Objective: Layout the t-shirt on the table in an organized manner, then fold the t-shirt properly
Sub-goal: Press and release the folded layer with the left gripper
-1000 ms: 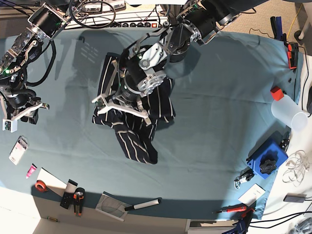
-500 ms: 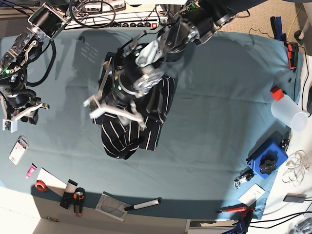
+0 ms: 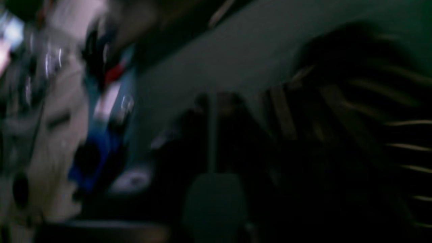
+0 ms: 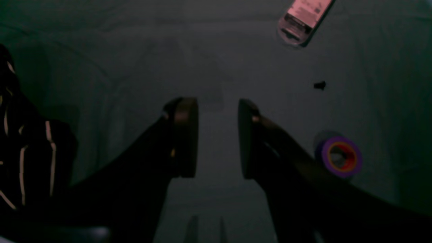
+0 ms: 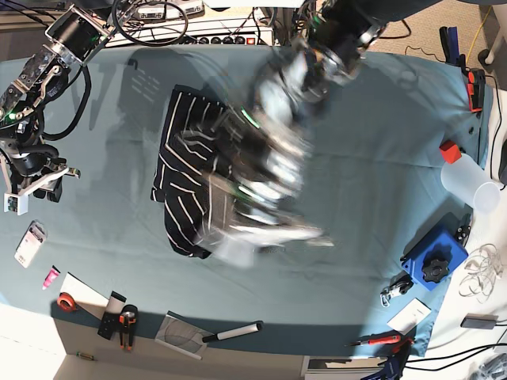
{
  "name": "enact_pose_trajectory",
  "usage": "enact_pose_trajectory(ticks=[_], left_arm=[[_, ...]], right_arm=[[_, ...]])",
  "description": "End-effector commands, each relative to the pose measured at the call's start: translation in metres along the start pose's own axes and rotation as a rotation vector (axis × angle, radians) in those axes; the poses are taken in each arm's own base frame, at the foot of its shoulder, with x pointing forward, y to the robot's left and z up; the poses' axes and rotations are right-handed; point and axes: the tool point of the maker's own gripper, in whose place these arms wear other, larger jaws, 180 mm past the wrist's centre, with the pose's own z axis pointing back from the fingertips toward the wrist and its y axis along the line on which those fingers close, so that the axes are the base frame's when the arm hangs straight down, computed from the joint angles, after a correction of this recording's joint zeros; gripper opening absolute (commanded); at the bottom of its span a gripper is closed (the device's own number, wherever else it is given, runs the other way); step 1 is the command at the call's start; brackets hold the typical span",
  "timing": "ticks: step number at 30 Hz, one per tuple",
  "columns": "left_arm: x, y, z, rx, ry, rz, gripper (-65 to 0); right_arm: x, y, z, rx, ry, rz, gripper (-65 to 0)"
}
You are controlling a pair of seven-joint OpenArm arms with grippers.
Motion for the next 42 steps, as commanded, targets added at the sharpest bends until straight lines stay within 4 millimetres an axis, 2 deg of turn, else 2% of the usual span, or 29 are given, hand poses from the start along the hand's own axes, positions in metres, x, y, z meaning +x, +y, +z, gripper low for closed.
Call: enact_pose_trajectory(ticks=[1, 3, 5, 7, 10, 13, 15, 19, 25, 28, 31, 36, 42], left_arm=[[0.004, 0.012, -0.002, 0.01, -0.014, 0.034, -65.0], [-0.021, 0.028, -0.01, 0.008, 0.054, 0.084, -65.0], [-0.043, 0.031, -0.014, -0.039, 0.104, 0.118, -65.0], [-0.062, 0.02, -0.014, -0.137, 0.14, 0.128, -65.0], [-0.08, -0.009, -0.005, -0.301, 0.166, 0.133, -65.0], [-0.085, -0.042, 0.008, -0.46, 0.149, 0.174, -65.0], [-0.082, -0.054, 0.015, -0.521, 0.115, 0.222, -65.0], [-0.078, -0.061, 0.016, -0.549, 0.064, 0.233, -65.0], [-0.106, -0.068, -0.002, -0.525, 0.132, 0.208, -65.0], [-0.102, -0.072, -0.003, -0.554, 0.121, 0.231, -65.0], [-0.085, -0.082, 0.002, -0.615, 0.082, 0.26, -65.0], [-0.054, -0.111, 0.017, -0.737, 0.004, 0.27, -65.0], [-0.047, -0.16, 0.049, -0.871, 0.002, 0.15, -65.0]], right_arm=[[0.02, -0.005, 0.005, -0.015, -0.062, 0.013, -44.9], [0.02, -0.005, 0.005, -0.015, -0.062, 0.013, -44.9], [0.02, -0.005, 0.005, -0.015, -0.062, 0.013, -44.9], [0.02, -0.005, 0.005, -0.015, -0.064, 0.012, -44.9], [0.02, -0.005, 0.005, -0.015, -0.067, 0.012, -44.9], [0.02, -0.005, 0.005, -0.014, -0.066, 0.012, -44.9], [0.02, -0.005, 0.005, -0.014, -0.066, 0.012, -44.9], [0.02, -0.005, 0.005, -0.015, -0.066, 0.012, -44.9], [0.02, -0.005, 0.005, -0.014, -0.067, 0.012, -44.9], [0.02, -0.005, 0.005, -0.015, -0.067, 0.012, -44.9], [0.023, -0.005, 0.005, -0.014, -0.082, 0.012, -44.9], [0.025, -0.005, 0.005, -0.012, -0.094, 0.011, -44.9], [0.025, -0.005, 0.005, -0.012, -0.094, 0.011, -44.9]])
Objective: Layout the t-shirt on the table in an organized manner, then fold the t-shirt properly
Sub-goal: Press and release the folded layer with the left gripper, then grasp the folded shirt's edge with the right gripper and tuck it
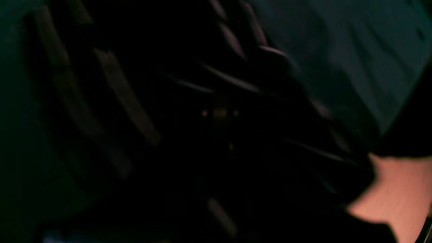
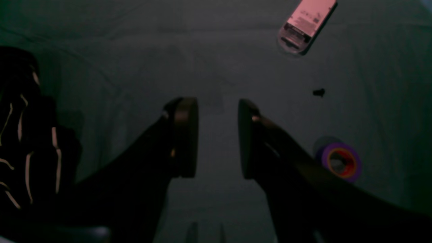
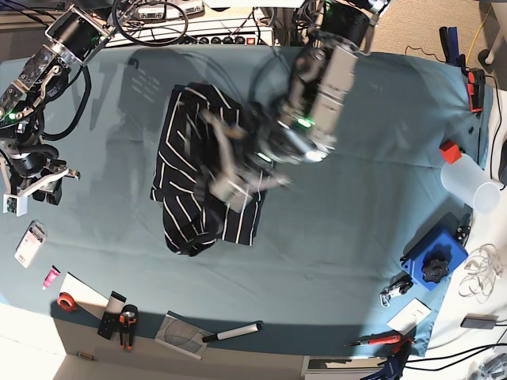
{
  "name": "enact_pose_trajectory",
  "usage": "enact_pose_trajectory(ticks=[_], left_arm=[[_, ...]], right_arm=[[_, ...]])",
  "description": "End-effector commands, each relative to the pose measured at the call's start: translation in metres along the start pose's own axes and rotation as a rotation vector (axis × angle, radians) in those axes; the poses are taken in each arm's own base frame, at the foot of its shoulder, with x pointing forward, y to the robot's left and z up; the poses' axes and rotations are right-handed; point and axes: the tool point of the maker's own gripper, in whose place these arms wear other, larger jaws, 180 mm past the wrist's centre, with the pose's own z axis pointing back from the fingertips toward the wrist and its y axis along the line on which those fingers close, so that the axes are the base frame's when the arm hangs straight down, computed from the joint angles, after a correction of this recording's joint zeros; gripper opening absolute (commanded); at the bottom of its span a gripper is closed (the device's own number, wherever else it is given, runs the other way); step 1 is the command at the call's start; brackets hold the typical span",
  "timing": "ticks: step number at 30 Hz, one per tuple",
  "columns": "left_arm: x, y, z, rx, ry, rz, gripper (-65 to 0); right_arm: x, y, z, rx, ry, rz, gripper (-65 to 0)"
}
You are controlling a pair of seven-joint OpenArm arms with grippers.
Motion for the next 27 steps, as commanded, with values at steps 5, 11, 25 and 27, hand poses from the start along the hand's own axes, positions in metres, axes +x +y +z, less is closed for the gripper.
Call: enact_pose_trajectory(ticks=[5, 11, 25, 27], left_arm=[[0.015, -0.053, -0.006, -0.121, -0.029, -0.111, -65.0], [-0.004, -0.071, -0.011, -0.096, 0.062, -0.216, -65.0], [-0.024, 0.006, 0.012, 0.163, 0.135, -0.074, -65.0], [-0.039, 0.021, 0.018, 0.197, 0.17, -0.044, -65.0]], right_arm=[[0.02, -0.005, 0.005, -0.014, -0.065, 0.013, -44.9], [0.025, 0.012, 0.005, 0.075, -0.094, 0.045, -45.0], [0.028, 0.183, 0.017, 0.692, -0.14, 0.226, -48.6], [0.022, 0.211, 0.022, 0.768, -0.133, 0.264, -48.6]])
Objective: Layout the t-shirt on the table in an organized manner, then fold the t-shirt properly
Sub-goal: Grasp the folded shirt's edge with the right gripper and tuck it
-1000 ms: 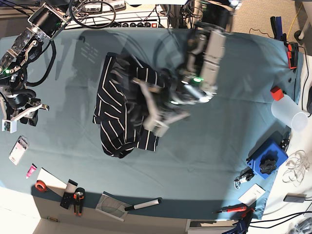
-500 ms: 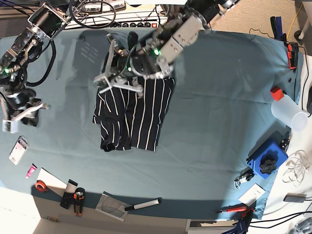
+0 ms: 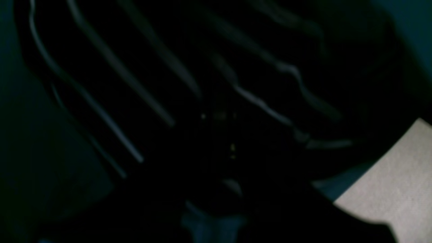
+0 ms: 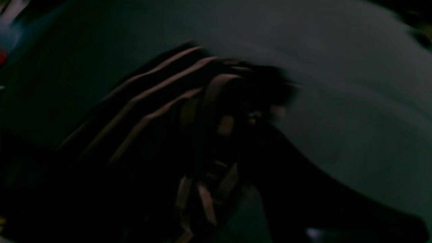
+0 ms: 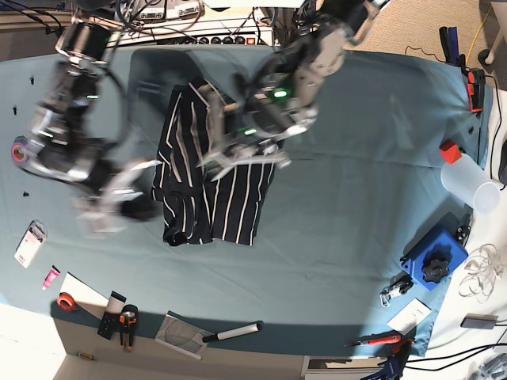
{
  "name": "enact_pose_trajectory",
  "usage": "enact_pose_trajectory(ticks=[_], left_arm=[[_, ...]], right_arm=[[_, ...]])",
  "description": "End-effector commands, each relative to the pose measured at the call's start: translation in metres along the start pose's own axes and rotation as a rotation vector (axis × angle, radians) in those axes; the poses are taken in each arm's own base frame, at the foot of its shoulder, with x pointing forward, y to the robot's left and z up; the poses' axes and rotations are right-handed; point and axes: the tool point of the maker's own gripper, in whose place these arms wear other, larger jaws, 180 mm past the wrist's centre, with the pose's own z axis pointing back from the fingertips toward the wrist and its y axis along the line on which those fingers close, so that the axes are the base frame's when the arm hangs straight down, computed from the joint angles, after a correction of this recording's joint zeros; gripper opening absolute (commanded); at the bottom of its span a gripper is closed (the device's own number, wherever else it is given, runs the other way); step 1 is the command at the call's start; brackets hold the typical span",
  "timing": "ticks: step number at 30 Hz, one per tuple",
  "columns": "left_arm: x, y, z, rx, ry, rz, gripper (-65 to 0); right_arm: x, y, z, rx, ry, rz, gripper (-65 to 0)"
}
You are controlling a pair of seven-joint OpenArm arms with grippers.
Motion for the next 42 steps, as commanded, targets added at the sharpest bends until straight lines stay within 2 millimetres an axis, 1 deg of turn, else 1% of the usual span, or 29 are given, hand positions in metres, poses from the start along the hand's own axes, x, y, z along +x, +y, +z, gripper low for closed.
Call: enact_pose_trajectory(ticks=[1, 3, 4, 5, 7, 9, 11, 13, 14, 15, 16, 20, 21, 24, 27, 31, 34, 38, 40, 42], left_arm=[[0.008, 0.01, 0.004, 0.021, -0.032, 0.02, -65.0], [-0.004, 0.027, 0.006, 0.056, -0.013, 0.062, -65.0], [-0.007, 0.032, 0.006, 0.059, -0.008, 0.075, -65.0], [-0.009, 0.035, 0.007, 0.053, -0.01, 0.089, -65.0], [-0.008, 0.034, 0.008, 0.008, -0.027, 0.108, -65.0], [-0.005, 0.028, 0.009, -0.039, -0.046, 0.12, -65.0], [-0.003, 0.025, 0.01, -0.058, -0.054, 0.126, -65.0], [-0.003, 0.024, 0.009, -0.06, -0.053, 0.124, -65.0], [-0.003, 0.024, 0.009, -0.059, -0.053, 0.124, -65.0], [-0.003, 0.024, 0.009, -0.058, -0.053, 0.124, -65.0], [-0.003, 0.025, 0.009, -0.058, -0.053, 0.124, -65.0], [-0.003, 0.025, 0.009, -0.057, -0.052, 0.124, -65.0], [-0.003, 0.025, 0.009, -0.057, -0.053, 0.124, -65.0], [-0.003, 0.025, 0.009, -0.057, -0.053, 0.124, -65.0], [-0.003, 0.025, 0.009, -0.057, -0.053, 0.124, -65.0], [-0.003, 0.025, 0.009, -0.057, -0.054, 0.125, -65.0], [-0.003, 0.025, 0.009, -0.057, -0.053, 0.124, -65.0], [-0.003, 0.025, 0.009, -0.057, -0.053, 0.124, -65.0], [-0.003, 0.025, 0.009, -0.058, -0.054, 0.124, -65.0], [-0.003, 0.025, 0.009, -0.057, -0.053, 0.124, -65.0]], right_arm=[[0.022, 0.008, -0.001, 0.029, -0.073, 0.037, -48.6], [0.024, 0.028, -0.012, 0.089, -0.08, 0.057, -48.6], [0.022, 0.036, -0.017, 0.114, -0.071, 0.064, -48.6], [0.019, 0.044, -0.022, 0.133, -0.053, 0.072, -48.6], [0.004, 0.054, -0.035, 0.163, -0.002, 0.072, -48.6], [-0.02, 0.058, -0.05, 0.181, 0.062, 0.049, -48.6], [-0.053, 0.054, -0.064, 0.18, 0.151, 0.013, -48.6], [-0.086, 0.047, -0.069, 0.172, 0.241, -0.034, -48.6], [-0.098, 0.044, -0.068, 0.171, 0.282, -0.057, -48.6], [-0.105, 0.044, -0.065, 0.178, 0.313, -0.076, -48.6], [-0.107, 0.044, -0.062, 0.192, 0.325, -0.1, -48.6], [-0.094, 0.044, -0.046, 0.236, 0.307, -0.174, -48.7], [-0.096, 0.041, -0.042, 0.229, 0.329, -0.172, -48.7], [-0.114, 0.034, -0.029, 0.203, 0.409, -0.184, -48.7], [-0.128, 0.028, -0.017, 0.169, 0.413, -0.233, -48.7], [-0.134, 0.016, 0.008, 0.091, 0.386, -0.261, -48.7], [-0.137, 0.012, 0.026, 0.042, 0.374, -0.264, -48.7], [-0.15, 0.015, 0.035, 0.033, 0.395, -0.285, -48.7], [-0.145, 0.019, 0.033, 0.049, 0.358, -0.3, -48.7], [-0.125, 0.024, 0.031, 0.1, 0.252, -0.339, -48.7]])
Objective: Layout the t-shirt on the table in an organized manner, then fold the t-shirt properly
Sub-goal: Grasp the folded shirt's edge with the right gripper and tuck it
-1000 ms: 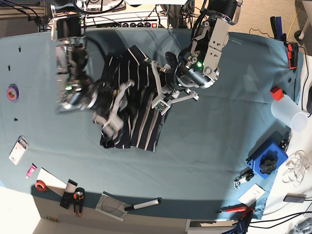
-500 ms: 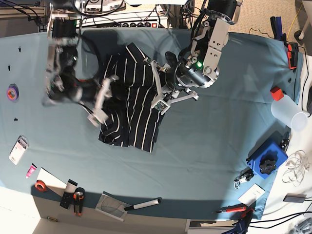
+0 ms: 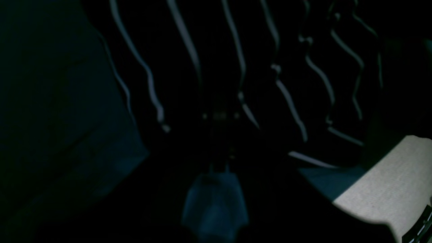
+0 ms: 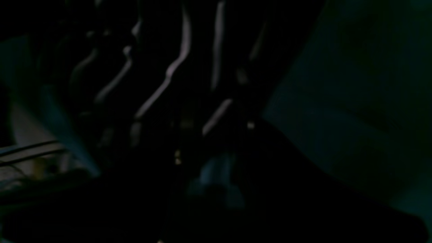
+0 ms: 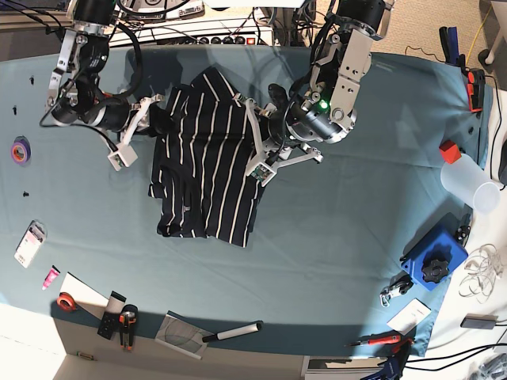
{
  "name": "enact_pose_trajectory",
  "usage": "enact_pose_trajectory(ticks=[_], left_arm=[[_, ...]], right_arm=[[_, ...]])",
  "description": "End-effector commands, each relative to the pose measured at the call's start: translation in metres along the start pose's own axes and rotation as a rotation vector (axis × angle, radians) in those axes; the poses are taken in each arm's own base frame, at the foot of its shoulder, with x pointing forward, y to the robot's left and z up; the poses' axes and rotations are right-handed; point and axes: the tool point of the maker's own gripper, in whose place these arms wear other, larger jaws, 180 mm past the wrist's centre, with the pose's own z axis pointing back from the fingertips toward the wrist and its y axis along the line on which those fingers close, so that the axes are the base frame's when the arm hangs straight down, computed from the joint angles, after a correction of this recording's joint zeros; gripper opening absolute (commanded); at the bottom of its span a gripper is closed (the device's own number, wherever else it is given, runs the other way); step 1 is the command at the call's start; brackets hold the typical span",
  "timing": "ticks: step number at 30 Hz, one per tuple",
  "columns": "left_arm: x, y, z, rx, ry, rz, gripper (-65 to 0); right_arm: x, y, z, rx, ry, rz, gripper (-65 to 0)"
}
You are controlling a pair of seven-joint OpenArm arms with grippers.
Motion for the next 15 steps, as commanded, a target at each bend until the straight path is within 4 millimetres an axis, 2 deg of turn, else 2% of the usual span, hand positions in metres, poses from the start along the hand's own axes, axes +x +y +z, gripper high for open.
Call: enact_pose_trajectory(ticks=[1, 3, 6, 8, 11, 15], left_arm=[[0.015, -0.002, 0.003, -0.006, -0.047, -0.01, -65.0], [0.015, -0.002, 0.003, -0.007, -0.047, -0.009, -65.0], [0.015, -0.002, 0.003, -0.006, -0.048, -0.01, -65.0], [0.015, -0.002, 0.003, -0.007, -0.049, -0.01, -65.0], [0.017, -0.002, 0.003, -0.007, -0.06, -0.01, -65.0], [0.017, -0.002, 0.003, -0.007, -0.06, -0.009, -65.0]], right_arm=[[0.029, 0.006, 0.011, 0.037, -0.123, 0.012, -48.7], [0.056, 0.015, 0.026, 0.095, -0.264, -0.004, -48.7], [0.079, 0.005, 0.05, 0.032, -0.348, 0.03, -47.6], [0.089, -0.003, 0.064, -0.013, -0.381, 0.048, -41.1], [0.085, -0.02, 0.071, -0.09, -0.342, 0.066, -30.9], [0.072, -0.037, 0.068, -0.181, -0.279, 0.03, -30.4]])
